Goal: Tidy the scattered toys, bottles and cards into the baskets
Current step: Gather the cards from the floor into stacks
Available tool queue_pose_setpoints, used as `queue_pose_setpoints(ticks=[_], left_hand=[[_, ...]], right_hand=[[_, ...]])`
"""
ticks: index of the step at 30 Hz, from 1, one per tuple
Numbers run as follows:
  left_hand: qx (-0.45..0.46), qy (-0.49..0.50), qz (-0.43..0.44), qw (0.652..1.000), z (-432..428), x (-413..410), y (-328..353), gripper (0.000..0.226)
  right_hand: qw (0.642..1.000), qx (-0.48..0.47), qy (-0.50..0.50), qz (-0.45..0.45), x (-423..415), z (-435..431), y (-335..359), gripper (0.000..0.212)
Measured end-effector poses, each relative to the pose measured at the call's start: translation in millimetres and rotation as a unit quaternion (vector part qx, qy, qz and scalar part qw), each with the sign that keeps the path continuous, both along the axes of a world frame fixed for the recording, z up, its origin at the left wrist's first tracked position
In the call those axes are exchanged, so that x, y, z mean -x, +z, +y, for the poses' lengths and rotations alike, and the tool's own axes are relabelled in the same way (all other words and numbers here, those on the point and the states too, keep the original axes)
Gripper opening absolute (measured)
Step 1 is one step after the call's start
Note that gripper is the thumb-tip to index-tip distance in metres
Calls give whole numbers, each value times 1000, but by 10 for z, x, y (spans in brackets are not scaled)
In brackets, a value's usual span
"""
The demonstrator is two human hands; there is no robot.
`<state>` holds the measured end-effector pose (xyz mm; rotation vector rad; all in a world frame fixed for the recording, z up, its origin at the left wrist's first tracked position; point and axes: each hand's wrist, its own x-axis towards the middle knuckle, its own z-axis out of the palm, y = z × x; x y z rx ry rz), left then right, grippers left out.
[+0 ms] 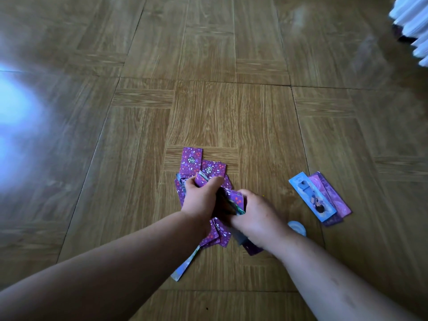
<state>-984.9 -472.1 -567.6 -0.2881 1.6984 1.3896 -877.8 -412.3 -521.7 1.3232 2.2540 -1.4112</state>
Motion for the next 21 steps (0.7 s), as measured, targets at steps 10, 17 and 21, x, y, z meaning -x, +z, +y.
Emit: queue_pose_setpoints(ticks=[10,17,21], left_hand=[[-59,6,-73,996,34,-17,97,75],[-45,-25,-21,998,3,7,49,68],[-47,-73,-25,996,20,-10,104,77]], right_hand=[[999,6,-30,15,-38,41,-10,20],[999,19,-40,-11,-77,-2,-69,33],[991,-103,15,-79,13,20,14,45]])
